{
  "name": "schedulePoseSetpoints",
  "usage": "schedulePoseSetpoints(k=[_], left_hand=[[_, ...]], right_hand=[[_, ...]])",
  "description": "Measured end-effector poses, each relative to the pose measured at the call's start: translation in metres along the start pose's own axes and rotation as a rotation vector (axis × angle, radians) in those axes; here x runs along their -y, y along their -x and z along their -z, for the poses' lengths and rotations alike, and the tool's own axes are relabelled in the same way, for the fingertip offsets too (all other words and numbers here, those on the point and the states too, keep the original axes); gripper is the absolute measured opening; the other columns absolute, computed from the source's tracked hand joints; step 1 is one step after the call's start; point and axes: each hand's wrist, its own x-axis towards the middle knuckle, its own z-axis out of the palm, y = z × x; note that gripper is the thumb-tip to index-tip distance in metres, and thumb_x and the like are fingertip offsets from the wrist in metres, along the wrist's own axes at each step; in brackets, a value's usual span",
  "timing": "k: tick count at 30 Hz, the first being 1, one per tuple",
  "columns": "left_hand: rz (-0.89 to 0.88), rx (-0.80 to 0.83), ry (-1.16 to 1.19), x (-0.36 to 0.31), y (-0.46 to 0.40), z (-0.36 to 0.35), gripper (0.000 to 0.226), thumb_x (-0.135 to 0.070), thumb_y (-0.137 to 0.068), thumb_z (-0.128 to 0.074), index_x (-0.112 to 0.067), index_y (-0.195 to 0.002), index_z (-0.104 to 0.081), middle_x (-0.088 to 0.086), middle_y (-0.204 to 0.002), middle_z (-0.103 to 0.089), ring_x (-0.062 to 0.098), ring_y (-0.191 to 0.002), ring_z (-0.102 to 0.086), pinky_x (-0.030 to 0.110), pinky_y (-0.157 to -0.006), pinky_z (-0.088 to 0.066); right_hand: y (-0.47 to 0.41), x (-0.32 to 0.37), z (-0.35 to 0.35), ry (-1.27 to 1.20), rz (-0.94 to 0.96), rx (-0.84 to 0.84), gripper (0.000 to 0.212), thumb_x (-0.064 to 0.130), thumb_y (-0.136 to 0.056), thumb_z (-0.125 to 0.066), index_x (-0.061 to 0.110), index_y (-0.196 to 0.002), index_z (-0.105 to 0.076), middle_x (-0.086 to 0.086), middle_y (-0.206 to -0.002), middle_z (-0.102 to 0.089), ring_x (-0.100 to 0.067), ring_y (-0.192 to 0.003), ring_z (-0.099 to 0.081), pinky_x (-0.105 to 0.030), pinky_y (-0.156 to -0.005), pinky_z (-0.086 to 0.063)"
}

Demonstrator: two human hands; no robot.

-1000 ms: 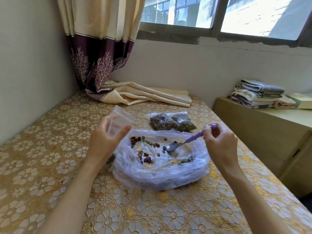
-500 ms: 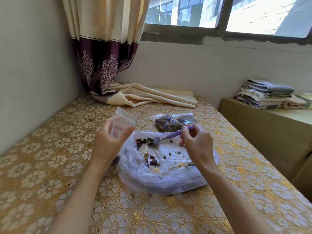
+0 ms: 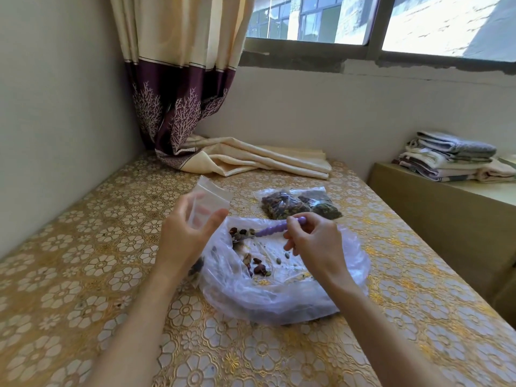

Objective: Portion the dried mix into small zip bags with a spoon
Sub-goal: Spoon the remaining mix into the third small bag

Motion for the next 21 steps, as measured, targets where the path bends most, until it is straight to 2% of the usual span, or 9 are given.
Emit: schedulePoseSetpoints(k=[3,7,10,13,16,18,21], left_hand=[[0.016,0.010,0.021,0.000,0.000,0.001,0.071,-0.063,-0.068,-0.066,-0.017,-0.120,-0.052,-0.001,-0.112,-0.063,0.017,-0.100,-0.062,0.038,-0.085,-0.053],[0.014,0.011,0.020,-0.001,-0.001,0.002,0.066,-0.057,-0.069,-0.065,-0.019,-0.122,-0.052,-0.002,-0.114,-0.063,0.016,-0.102,-0.061,0.042,-0.087,-0.052],[0.004,0.021,0.006,-0.001,0.000,0.002,0.067,-0.057,-0.068,-0.064,-0.019,-0.122,-0.051,-0.001,-0.114,-0.062,0.017,-0.101,-0.061,0.041,-0.086,-0.052],[-0.013,0.022,-0.021,0.000,-0.001,0.001,0.065,-0.058,-0.067,-0.063,-0.022,-0.120,-0.050,-0.001,-0.114,-0.061,0.015,-0.100,-0.061,0.031,-0.081,-0.052],[-0.027,0.034,-0.071,0.000,-0.001,0.001,0.065,-0.061,-0.066,-0.060,-0.025,-0.119,-0.048,-0.009,-0.105,-0.060,0.000,-0.090,-0.057,0.013,-0.067,-0.042],[-0.030,0.038,-0.107,0.000,-0.001,0.000,0.066,-0.061,-0.066,-0.059,-0.025,-0.121,-0.048,-0.017,-0.097,-0.056,-0.007,-0.087,-0.053,0.010,-0.064,-0.038],[-0.025,0.072,-0.163,0.003,-0.001,-0.001,0.071,-0.063,-0.066,-0.058,-0.021,-0.122,-0.050,-0.011,-0.100,-0.058,0.008,-0.089,-0.058,0.014,-0.066,-0.040]], right_hand=[[0.004,-0.002,-0.009,-0.132,-0.067,0.004,0.017,0.010,-0.091,-0.056,0.012,-0.077,-0.066,0.006,-0.057,-0.068,-0.013,-0.053,-0.066,-0.022,-0.051,-0.052],[0.003,-0.006,-0.006,-0.357,-0.289,0.007,0.026,0.002,-0.090,-0.055,0.008,-0.068,-0.066,-0.003,-0.057,-0.069,-0.020,-0.060,-0.069,-0.021,-0.057,-0.055],[0.003,-0.008,0.000,-0.418,-0.397,0.027,0.024,-0.002,-0.089,-0.053,0.003,-0.070,-0.066,-0.015,-0.066,-0.069,-0.023,-0.063,-0.069,-0.020,-0.058,-0.056],[0.002,-0.009,0.005,-0.432,-0.421,0.021,0.022,-0.005,-0.089,-0.052,0.001,-0.072,-0.065,-0.019,-0.070,-0.068,-0.023,-0.063,-0.069,-0.020,-0.058,-0.056],[0.002,-0.010,0.012,-0.445,-0.434,0.007,0.019,-0.005,-0.089,-0.052,-0.001,-0.076,-0.065,-0.019,-0.070,-0.068,-0.023,-0.062,-0.070,-0.020,-0.057,-0.056],[0.003,-0.010,0.019,-0.448,-0.434,-0.007,0.018,-0.005,-0.089,-0.052,-0.002,-0.077,-0.065,-0.019,-0.068,-0.068,-0.022,-0.061,-0.070,-0.019,-0.055,-0.055],[0.003,-0.007,0.031,-0.461,-0.424,-0.031,0.015,-0.005,-0.089,-0.053,-0.002,-0.080,-0.064,-0.022,-0.072,-0.068,-0.024,-0.062,-0.070,-0.020,-0.056,-0.056]])
